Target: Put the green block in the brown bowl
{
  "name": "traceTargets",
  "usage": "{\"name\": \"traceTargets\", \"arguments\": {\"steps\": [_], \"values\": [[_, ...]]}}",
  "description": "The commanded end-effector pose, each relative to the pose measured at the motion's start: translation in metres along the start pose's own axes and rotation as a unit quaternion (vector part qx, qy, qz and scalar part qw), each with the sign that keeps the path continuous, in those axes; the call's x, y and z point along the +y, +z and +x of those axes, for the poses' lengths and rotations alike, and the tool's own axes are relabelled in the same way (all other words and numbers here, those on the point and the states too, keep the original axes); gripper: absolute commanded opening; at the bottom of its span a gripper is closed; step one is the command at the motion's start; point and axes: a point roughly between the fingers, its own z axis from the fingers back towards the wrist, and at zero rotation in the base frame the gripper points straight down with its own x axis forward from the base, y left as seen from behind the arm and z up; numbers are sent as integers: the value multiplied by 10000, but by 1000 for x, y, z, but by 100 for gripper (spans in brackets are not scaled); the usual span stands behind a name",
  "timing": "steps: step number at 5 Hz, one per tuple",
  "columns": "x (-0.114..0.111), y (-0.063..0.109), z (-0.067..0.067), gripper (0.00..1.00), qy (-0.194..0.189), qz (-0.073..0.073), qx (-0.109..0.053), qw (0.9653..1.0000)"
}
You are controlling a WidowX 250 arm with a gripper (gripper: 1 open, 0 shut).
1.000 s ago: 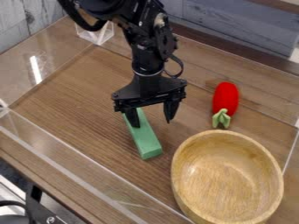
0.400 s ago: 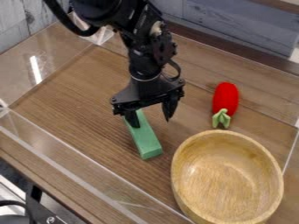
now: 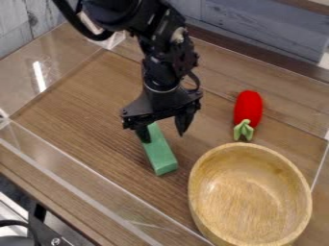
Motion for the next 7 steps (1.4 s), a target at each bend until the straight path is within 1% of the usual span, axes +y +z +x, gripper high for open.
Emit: {"name": "traceTargets", "arguments": {"steps": [1, 2, 3, 4, 5, 6, 7], "values": [[14, 2, -17, 100, 135, 383, 215, 9989], [10, 10, -21, 0, 267, 339, 355, 9984], [3, 14, -20, 0, 523, 264, 561, 9967], [-3, 15, -18, 0, 754, 157, 763, 9941], [-14, 22, -21, 0, 585, 59, 895, 9943], [-23, 27, -25, 0, 436, -60, 1046, 9935], [-30, 30, -27, 0, 388, -156, 1131, 9927]]}}
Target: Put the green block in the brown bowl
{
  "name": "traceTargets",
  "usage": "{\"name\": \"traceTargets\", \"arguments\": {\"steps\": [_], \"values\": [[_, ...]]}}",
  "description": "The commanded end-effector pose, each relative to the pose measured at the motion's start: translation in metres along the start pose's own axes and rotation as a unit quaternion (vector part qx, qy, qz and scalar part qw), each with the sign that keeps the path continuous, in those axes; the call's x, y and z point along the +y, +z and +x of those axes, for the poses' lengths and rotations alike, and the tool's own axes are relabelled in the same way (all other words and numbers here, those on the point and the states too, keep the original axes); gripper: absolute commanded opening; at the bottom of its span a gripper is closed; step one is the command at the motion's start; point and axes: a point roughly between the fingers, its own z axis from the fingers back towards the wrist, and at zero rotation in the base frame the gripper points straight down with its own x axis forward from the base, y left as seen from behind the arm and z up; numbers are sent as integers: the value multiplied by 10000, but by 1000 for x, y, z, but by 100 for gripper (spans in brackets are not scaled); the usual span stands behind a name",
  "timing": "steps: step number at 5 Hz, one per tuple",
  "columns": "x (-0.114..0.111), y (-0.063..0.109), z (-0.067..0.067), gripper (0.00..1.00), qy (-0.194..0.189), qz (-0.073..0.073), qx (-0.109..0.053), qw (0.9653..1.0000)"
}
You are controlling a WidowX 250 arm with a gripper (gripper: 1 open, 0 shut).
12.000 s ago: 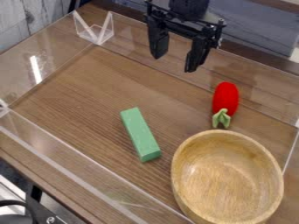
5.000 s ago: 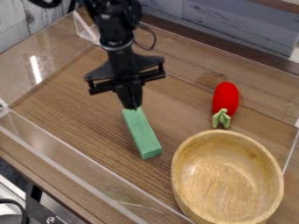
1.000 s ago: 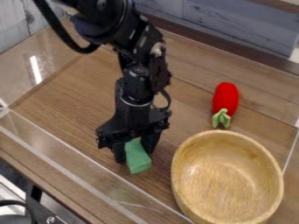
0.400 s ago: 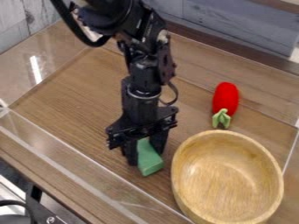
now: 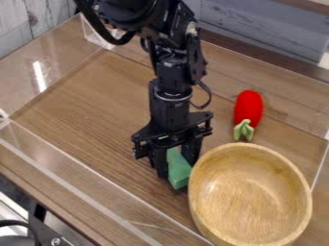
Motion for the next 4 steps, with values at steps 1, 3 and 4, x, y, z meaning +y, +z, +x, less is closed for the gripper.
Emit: {"name": "traceTargets", "arguments": {"steps": [1, 3, 4], "values": [[-12, 22, -4, 0, -29, -264, -29, 9996], [-12, 37, -3, 0, -525, -510, 126, 9972], [-13, 67, 9, 0, -524, -787, 201, 9953]]}}
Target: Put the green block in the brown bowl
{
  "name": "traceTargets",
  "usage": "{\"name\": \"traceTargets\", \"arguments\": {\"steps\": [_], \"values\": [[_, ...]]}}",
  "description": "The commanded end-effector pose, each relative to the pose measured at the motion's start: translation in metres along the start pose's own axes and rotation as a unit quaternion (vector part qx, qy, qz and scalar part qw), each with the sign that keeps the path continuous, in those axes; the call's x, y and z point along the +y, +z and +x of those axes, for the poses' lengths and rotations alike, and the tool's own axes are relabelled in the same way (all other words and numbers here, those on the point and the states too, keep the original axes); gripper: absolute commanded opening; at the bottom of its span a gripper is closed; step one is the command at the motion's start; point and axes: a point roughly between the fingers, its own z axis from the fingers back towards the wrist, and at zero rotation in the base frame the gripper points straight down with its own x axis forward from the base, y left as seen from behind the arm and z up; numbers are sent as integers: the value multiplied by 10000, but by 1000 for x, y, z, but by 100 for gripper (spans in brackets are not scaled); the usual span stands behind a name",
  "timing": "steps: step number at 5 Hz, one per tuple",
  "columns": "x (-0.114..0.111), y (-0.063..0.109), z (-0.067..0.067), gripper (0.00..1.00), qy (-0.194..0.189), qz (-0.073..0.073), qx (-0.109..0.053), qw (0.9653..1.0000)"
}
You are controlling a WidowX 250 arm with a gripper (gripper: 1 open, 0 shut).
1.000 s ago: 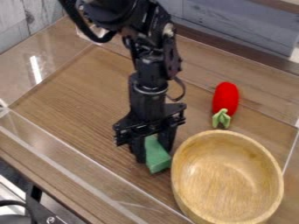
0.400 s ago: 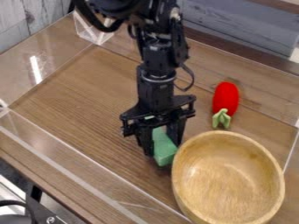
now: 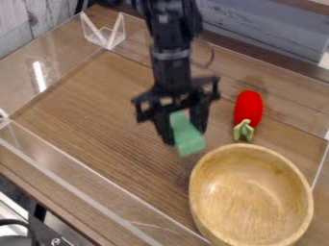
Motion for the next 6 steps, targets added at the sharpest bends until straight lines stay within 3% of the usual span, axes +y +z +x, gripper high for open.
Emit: {"name": "traceTargets", "arguments": {"steps": [1, 2, 3, 4, 5, 6], "values": [[-11, 46, 23, 0, 3, -599, -200, 9980], [-26, 55, 39, 0, 81, -890, -284, 9956], [-39, 52, 58, 0, 254, -1149, -372, 9924], [-34, 62, 88, 0, 350, -1375, -449, 9889], [-28, 69, 119, 0, 444, -1538, -497, 9858], [-32, 67, 126, 0, 102, -1512, -494, 9872]]}}
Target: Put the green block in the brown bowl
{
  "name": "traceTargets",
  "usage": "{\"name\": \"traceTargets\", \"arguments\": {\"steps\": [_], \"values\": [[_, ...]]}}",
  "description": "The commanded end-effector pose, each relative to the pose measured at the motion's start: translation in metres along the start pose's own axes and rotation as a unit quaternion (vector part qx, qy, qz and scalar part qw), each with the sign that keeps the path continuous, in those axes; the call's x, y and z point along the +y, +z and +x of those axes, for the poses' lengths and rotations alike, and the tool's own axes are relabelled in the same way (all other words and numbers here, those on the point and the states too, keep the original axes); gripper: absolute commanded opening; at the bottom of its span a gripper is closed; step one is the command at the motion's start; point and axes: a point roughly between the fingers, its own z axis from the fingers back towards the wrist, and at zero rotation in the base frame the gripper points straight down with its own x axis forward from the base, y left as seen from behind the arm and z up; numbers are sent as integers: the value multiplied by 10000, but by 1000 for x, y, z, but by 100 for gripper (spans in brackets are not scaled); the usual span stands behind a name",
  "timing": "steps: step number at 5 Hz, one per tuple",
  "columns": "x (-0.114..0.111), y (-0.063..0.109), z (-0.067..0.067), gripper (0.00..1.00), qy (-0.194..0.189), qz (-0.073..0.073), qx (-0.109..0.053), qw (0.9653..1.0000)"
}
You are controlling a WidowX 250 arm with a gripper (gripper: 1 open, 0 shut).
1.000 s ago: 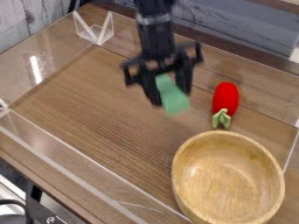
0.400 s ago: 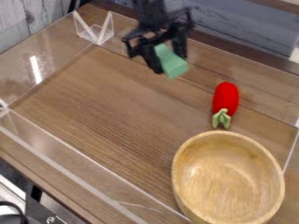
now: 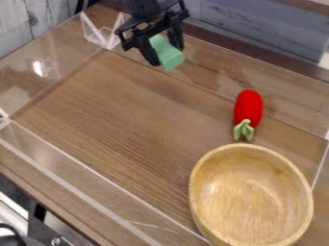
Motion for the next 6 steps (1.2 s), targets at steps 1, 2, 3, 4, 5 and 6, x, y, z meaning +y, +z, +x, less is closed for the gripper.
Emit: {"name": "traceTargets", "arguments": {"steps": [1, 2, 3, 4, 5, 6], "values": [[-16, 13, 2, 0, -416, -182, -135, 9989], [-29, 0, -10, 0, -652, -187, -41, 9977], [-40, -11, -21, 0, -924, -202, 72, 9955], [-39, -26, -15, 0, -1010, -206, 80, 9946], [-34, -38, -5, 0, -1044, -217, 89, 9943], [-32, -37, 7, 0, -1091, -345, 151, 9933]]}}
